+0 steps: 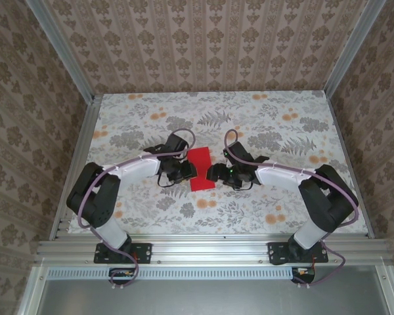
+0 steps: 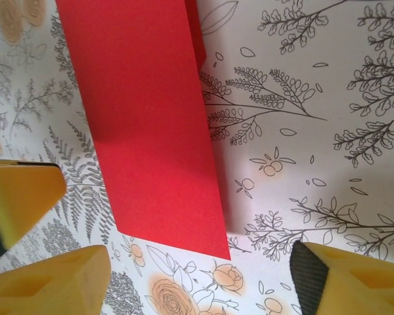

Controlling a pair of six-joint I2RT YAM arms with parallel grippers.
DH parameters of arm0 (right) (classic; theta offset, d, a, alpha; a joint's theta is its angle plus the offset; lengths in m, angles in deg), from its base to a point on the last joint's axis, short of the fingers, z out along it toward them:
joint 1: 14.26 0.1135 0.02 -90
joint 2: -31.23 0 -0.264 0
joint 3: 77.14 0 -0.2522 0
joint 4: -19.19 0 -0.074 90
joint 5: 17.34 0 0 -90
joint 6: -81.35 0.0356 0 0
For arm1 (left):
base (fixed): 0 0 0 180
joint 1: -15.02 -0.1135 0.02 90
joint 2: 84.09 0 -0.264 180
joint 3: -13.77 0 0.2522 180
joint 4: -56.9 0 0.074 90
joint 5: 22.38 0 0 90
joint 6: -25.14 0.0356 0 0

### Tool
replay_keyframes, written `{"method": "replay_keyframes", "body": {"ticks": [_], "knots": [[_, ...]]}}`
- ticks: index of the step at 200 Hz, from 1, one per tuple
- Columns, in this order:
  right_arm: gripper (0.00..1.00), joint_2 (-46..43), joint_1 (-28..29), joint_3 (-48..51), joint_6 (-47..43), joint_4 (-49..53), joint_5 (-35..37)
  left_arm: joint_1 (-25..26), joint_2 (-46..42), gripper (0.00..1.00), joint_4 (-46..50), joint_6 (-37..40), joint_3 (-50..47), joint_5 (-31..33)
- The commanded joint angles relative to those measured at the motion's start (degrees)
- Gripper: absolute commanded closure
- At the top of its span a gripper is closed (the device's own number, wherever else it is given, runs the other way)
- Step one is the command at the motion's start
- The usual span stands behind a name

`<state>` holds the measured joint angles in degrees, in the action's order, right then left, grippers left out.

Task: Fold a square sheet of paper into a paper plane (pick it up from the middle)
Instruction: Third fold the triangle at the center of the table.

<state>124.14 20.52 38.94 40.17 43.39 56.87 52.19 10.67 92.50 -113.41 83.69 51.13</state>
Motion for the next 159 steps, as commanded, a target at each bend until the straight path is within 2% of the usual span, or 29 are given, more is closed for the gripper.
{"method": "replay_keyframes", "body": {"ticks": [1, 42, 118, 159], "knots": [[0.3, 1.7, 0.4, -2.1, 1.3, 0.6, -2.3, -0.3, 1.4, 0.73, -2.9, -0.4, 0.9, -1.6], [0.34, 3.5, 0.4, -2.6, 1.6, 0.9, -3.3, -0.8, 4.7, 0.8, -2.4, -0.5, 2.1, 0.3], [0.43, 6.3, 0.5, -2.2, 3.1, -0.9, -6.7, -1.0, 6.4, 0.82, -1.3, -0.6, 1.3, 1.5], [0.59, 6.2, 0.5, -1.8, 4.1, -3.0, -8.5, -1.0, 6.9, 0.83, -1.1, -0.7, 1.4, 1.5]]}}
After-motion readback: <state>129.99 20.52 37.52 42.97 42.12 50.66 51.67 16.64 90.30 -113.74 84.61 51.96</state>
